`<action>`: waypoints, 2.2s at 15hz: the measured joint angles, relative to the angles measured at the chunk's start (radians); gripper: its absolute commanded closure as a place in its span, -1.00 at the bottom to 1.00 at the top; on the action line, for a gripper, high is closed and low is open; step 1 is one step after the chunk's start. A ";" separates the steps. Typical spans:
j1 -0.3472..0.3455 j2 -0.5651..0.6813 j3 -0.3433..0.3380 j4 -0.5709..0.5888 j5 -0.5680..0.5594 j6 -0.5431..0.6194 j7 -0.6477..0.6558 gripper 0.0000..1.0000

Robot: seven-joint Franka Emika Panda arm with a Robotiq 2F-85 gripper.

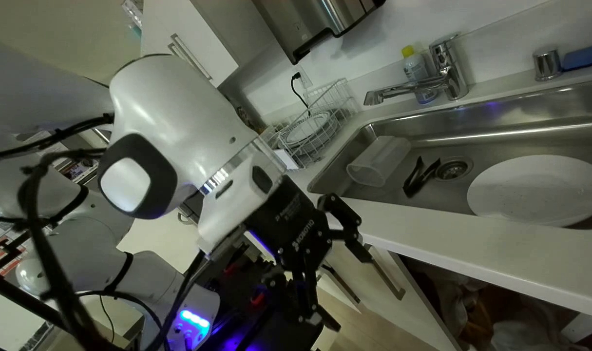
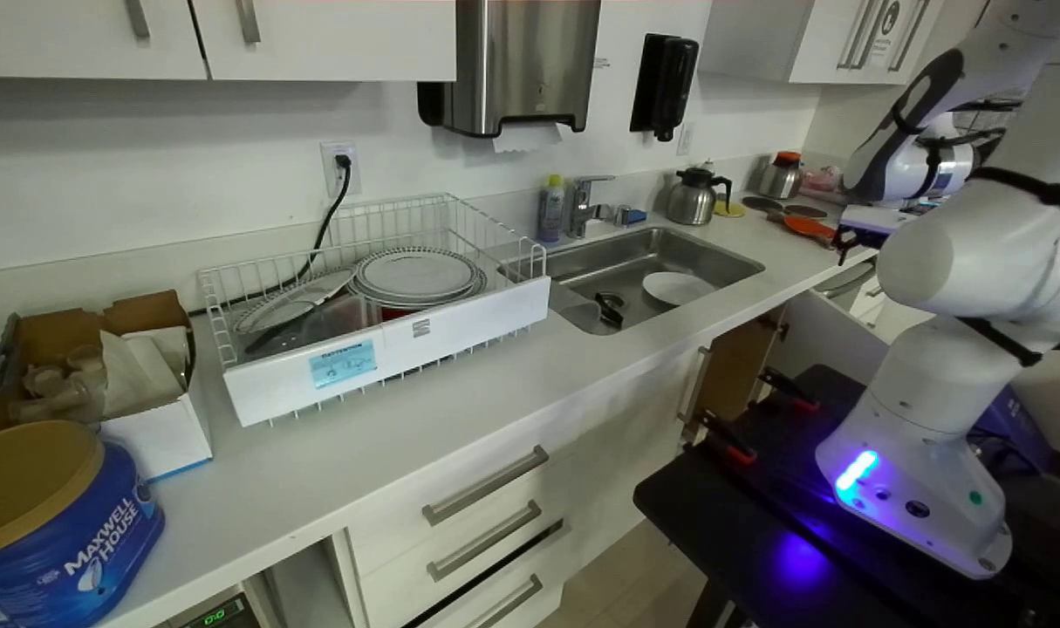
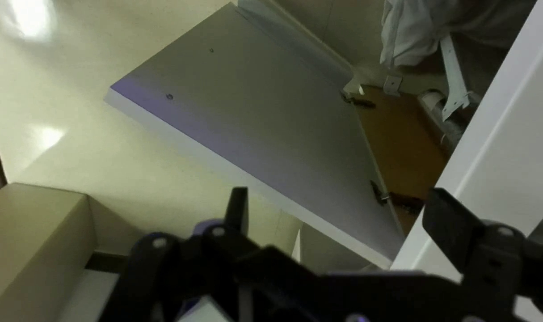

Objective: Close the right cupboard door

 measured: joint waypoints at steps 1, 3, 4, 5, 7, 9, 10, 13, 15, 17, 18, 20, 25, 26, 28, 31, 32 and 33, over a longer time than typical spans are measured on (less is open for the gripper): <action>-0.003 0.040 -0.022 0.016 0.050 0.036 -0.010 -1.00; -0.008 0.123 -0.054 0.053 0.163 0.097 -0.022 -1.00; -0.012 0.165 -0.062 0.078 0.233 0.117 -0.038 -1.00; -0.020 0.208 -0.064 0.108 0.303 0.132 -0.053 -1.00; -0.044 0.298 -0.059 0.179 0.434 0.134 -0.079 -0.55; -0.087 0.391 -0.038 0.257 0.530 0.124 -0.095 -0.31; -0.109 0.436 -0.028 0.296 0.560 0.112 -0.095 -0.17; -0.172 0.562 -0.007 0.409 0.608 0.073 -0.094 0.32; -0.207 0.629 -0.001 0.478 0.624 0.034 -0.093 0.63; -0.239 0.681 0.004 0.542 0.634 -0.013 -0.092 0.90; -0.256 0.702 0.010 0.570 0.637 -0.041 -0.092 0.99; -0.290 0.736 0.031 0.621 0.646 -0.093 -0.092 1.00; -0.372 0.791 0.111 0.708 0.690 -0.209 -0.092 1.00; -0.386 0.799 0.126 0.721 0.700 -0.236 -0.092 1.00; -0.411 0.813 0.149 0.744 0.717 -0.282 -0.093 1.00; -0.460 0.828 0.186 0.783 0.752 -0.387 -0.096 1.00; -0.479 0.831 0.201 0.795 0.766 -0.431 -0.099 1.00; -0.497 0.834 0.215 0.804 0.782 -0.471 -0.106 1.00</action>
